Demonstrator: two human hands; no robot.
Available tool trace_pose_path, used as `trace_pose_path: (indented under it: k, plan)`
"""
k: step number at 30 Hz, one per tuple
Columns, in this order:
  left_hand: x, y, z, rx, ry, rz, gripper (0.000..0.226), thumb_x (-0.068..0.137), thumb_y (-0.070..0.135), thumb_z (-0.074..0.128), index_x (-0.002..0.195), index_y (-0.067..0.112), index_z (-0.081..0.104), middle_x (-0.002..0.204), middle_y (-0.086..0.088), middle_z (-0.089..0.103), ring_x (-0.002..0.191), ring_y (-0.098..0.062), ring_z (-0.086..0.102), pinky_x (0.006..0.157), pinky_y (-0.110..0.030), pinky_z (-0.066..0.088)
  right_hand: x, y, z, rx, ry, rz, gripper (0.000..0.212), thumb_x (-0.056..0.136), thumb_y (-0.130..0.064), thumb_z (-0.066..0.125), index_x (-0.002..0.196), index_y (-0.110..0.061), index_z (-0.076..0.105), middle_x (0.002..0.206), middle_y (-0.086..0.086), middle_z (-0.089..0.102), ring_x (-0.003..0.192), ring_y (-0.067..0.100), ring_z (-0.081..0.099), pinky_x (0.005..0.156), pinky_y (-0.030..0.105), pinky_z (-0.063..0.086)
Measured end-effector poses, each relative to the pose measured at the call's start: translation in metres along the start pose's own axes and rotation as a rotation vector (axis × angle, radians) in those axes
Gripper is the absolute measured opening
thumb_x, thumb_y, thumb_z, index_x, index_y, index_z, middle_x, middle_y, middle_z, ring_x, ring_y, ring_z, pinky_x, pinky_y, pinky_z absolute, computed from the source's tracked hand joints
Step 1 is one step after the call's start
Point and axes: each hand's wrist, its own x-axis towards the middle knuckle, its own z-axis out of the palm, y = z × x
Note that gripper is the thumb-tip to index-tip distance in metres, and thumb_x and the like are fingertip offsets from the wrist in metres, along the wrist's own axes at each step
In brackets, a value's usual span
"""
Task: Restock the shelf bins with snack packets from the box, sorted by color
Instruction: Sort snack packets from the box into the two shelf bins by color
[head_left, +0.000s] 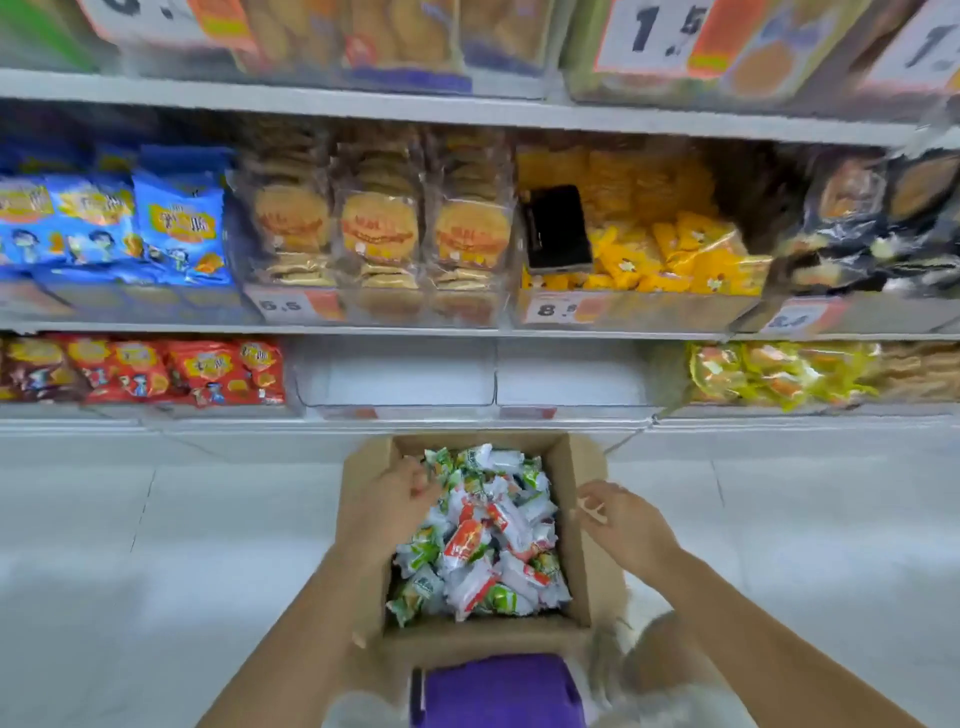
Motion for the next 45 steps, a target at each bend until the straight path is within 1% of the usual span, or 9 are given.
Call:
trace_pose_path:
  k: [4, 11, 16, 21, 23, 30, 33, 38, 45]
  plan:
    - [0.016, -0.023, 0.071, 0.169, -0.087, -0.096, 0.045, 0.094, 0.044, 0.05, 0.131, 0.018, 0.053, 0.128, -0.006, 0.061, 0.114, -0.025, 0.058, 0.088, -0.029, 0.047, 0.038, 0.051, 0.054, 0.088, -0.099, 0.017, 0.036, 0.097, -0.036, 0.05, 0.13, -0.024, 0.055, 0.124, 0.0, 0.062, 0.112, 0.019, 0.058, 0.087, 0.024, 0.041]
    - [0.072, -0.095, 0.171, 0.357, -0.085, -0.129, 0.032, 0.092, 0.038, 0.05, 0.116, 0.018, 0.054, 0.113, -0.005, 0.063, 0.106, -0.025, 0.061, 0.085, -0.036, 0.051, 0.128, 0.103, 0.198, 0.145, -0.134, 0.03, 0.045, 0.092, -0.038, 0.058, 0.133, -0.019, 0.051, 0.114, -0.001, 0.063, 0.11, 0.019, 0.06, 0.078, 0.023, 0.041]
    - [0.133, -0.136, 0.252, 0.559, -0.094, -0.029, 0.052, 0.089, 0.053, 0.052, 0.125, 0.015, 0.048, 0.122, -0.007, 0.055, 0.115, -0.026, 0.051, 0.089, -0.036, 0.044, 0.206, 0.109, 0.282, 0.002, -0.08, -0.068, 0.071, 0.092, -0.044, 0.056, 0.149, -0.015, 0.023, 0.14, 0.011, 0.044, 0.126, 0.027, 0.047, 0.094, 0.036, 0.047]
    - [0.152, -0.152, 0.305, 0.722, 0.028, 0.019, 0.077, 0.085, 0.062, 0.05, 0.139, 0.009, 0.036, 0.129, -0.01, 0.055, 0.125, -0.028, 0.043, 0.101, -0.039, 0.032, 0.233, 0.096, 0.333, -0.238, 0.095, -0.123, 0.088, 0.092, -0.055, 0.049, 0.153, -0.014, 0.0, 0.138, 0.012, 0.046, 0.12, 0.027, 0.05, 0.076, 0.034, 0.046]
    - [0.137, -0.156, 0.311, 0.651, 0.098, 0.045, 0.07, 0.083, 0.061, 0.052, 0.132, 0.012, 0.042, 0.122, -0.007, 0.059, 0.122, -0.027, 0.044, 0.101, -0.038, 0.031, 0.228, 0.1, 0.344, -0.159, 0.166, -0.075, 0.087, 0.091, -0.054, 0.051, 0.153, -0.016, 0.004, 0.133, 0.013, 0.049, 0.115, 0.029, 0.054, 0.079, 0.036, 0.048]
    - [0.084, -0.156, 0.281, -0.25, 0.047, 0.033, 0.053, 0.079, 0.041, 0.075, 0.114, 0.017, 0.043, 0.103, 0.0, 0.062, 0.083, -0.012, 0.062, 0.069, -0.025, 0.05, 0.162, 0.107, 0.323, 1.105, 0.029, 0.141, 0.068, 0.088, -0.033, 0.066, 0.142, -0.012, 0.031, 0.128, 0.007, 0.047, 0.109, 0.023, 0.049, 0.089, 0.037, 0.04]
    - [0.071, -0.151, 0.267, -0.457, 0.106, 0.031, 0.046, 0.085, 0.034, 0.071, 0.114, 0.018, 0.04, 0.104, 0.003, 0.059, 0.085, -0.006, 0.057, 0.074, -0.022, 0.048, 0.145, 0.109, 0.317, 1.232, -0.045, 0.123, 0.067, 0.087, -0.043, 0.062, 0.143, -0.017, 0.038, 0.141, -0.002, 0.039, 0.131, 0.023, 0.038, 0.097, 0.041, 0.04]
    - [0.066, -0.143, 0.254, -0.558, 0.096, 0.109, 0.066, 0.088, 0.033, 0.067, 0.139, 0.013, 0.029, 0.108, 0.01, 0.044, 0.095, -0.009, 0.046, 0.08, -0.023, 0.036, 0.133, 0.099, 0.293, 1.389, -0.017, 0.03, 0.033, 0.095, -0.028, 0.053, 0.124, -0.013, 0.054, 0.122, -0.002, 0.043, 0.108, 0.016, 0.044, 0.085, 0.035, 0.039]
    - [0.072, -0.141, 0.25, -0.685, 0.222, 0.082, 0.066, 0.087, 0.032, 0.069, 0.14, 0.011, 0.036, 0.129, -0.006, 0.055, 0.111, -0.021, 0.055, 0.089, -0.03, 0.042, 0.136, 0.067, 0.281, 1.543, 0.153, 0.028, 0.04, 0.095, -0.032, 0.052, 0.131, -0.017, 0.053, 0.131, 0.0, 0.049, 0.12, 0.022, 0.047, 0.093, 0.04, 0.041]
